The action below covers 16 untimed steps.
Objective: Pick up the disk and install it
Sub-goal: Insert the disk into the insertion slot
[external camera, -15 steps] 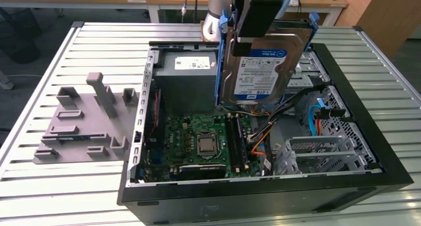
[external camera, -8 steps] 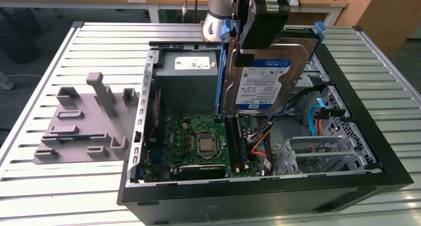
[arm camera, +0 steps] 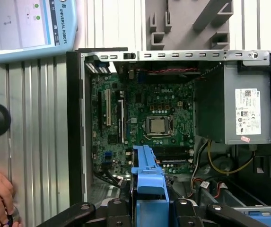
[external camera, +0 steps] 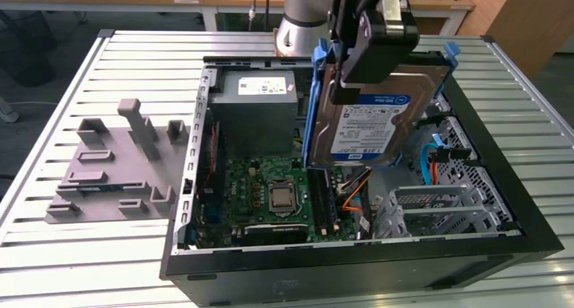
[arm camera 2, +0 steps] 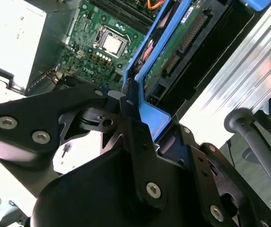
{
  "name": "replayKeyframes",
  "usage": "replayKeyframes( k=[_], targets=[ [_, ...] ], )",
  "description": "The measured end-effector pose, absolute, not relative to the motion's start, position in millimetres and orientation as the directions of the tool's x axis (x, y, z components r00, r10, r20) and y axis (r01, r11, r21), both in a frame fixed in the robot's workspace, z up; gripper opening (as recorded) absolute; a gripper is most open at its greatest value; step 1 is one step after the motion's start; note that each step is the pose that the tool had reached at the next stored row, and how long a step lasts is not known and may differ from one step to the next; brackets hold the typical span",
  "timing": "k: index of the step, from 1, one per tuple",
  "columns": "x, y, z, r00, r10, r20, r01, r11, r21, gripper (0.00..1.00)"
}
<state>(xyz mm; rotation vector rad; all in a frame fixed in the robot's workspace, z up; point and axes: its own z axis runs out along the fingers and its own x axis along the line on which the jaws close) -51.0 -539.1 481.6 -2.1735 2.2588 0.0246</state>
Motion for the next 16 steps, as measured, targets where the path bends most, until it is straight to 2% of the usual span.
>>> replayKeyframes(
  k=[16],
  targets=[
    [-39.0,-546.2,478.5,-0.039,-0.999,-0.015,-0.999,0.038,0.007,0.36]
  ],
)
